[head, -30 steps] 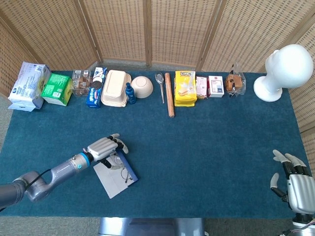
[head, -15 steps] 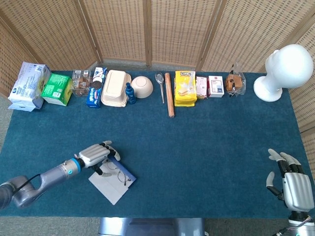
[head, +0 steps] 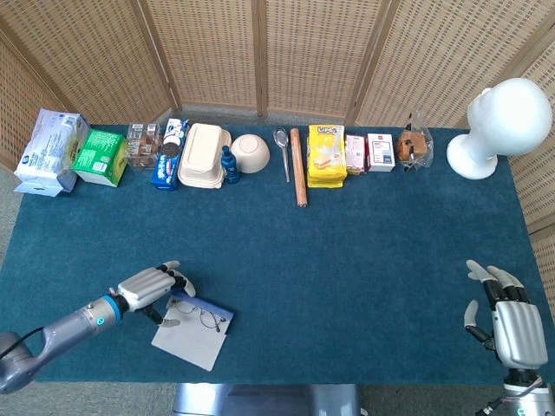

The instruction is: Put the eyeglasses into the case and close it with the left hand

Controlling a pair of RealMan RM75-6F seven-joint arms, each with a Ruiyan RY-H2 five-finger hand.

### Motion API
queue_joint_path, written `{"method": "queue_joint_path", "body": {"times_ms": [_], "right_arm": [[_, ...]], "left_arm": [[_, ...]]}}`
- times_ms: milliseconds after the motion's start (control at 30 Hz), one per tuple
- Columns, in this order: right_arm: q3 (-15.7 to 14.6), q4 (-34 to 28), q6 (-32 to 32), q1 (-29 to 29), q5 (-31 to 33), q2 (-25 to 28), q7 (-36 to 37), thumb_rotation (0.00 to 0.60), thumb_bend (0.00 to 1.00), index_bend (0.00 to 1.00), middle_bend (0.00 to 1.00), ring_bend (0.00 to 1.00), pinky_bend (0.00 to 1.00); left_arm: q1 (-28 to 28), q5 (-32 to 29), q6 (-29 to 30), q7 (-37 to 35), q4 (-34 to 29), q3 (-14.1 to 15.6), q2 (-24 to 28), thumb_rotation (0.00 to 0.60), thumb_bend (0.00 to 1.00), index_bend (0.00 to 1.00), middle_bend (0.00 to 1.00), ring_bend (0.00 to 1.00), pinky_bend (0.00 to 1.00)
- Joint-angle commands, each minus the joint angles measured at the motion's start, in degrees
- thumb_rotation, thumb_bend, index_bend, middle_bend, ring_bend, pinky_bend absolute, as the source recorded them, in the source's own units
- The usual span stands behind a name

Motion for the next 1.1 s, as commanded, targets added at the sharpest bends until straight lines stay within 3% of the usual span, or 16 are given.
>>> {"method": "queue_joint_path", "body": {"times_ms": [33, 433, 633, 1100], "right_arm": [[-0.03, 0.05, -0.05, 0.07, -0.07, -0.04, 0.08, 0.499, 0.7, 0.16, 0.31, 0.19, 0.2], [0.03, 0.32, -0.11, 0.31, 0.03, 0.1, 0.62, 0.502, 0.7, 0.16, 0.31, 0.19, 0.2], [-0.19, 0.79, -0.41, 0.41, 0.06, -0.11, 1.15, 0.501, 0.69, 0.16, 0.31, 0.19, 0.2], [-0.34, 0.66, -0.25, 0.39, 0.02, -0.14, 1.08, 0.501, 0.69, 0.16, 0.31, 0.19, 0.2]], "left_arm": [[0.53, -0.24, 0.17, 0.35, -0.72, 0.19, 0.48, 0.465, 0.2, 0.29, 0.31, 0.21, 0.0], [1.36, -0.41, 0.27, -1.95, -3.26, 0.01, 3.27, 0.457, 0.2, 0.26, 0.29, 0.24, 0.01], [2.91, -1.61, 1.75, 1.4, -1.76, -1.04, 2.35, 0.459, 0.2, 0.26, 0.28, 0.21, 0.0], [2.64, -3.14, -2.76, 6.58, -4.85, -0.78, 3.59, 0.462, 0.2, 0.24, 0.28, 0.22, 0.0]]}}
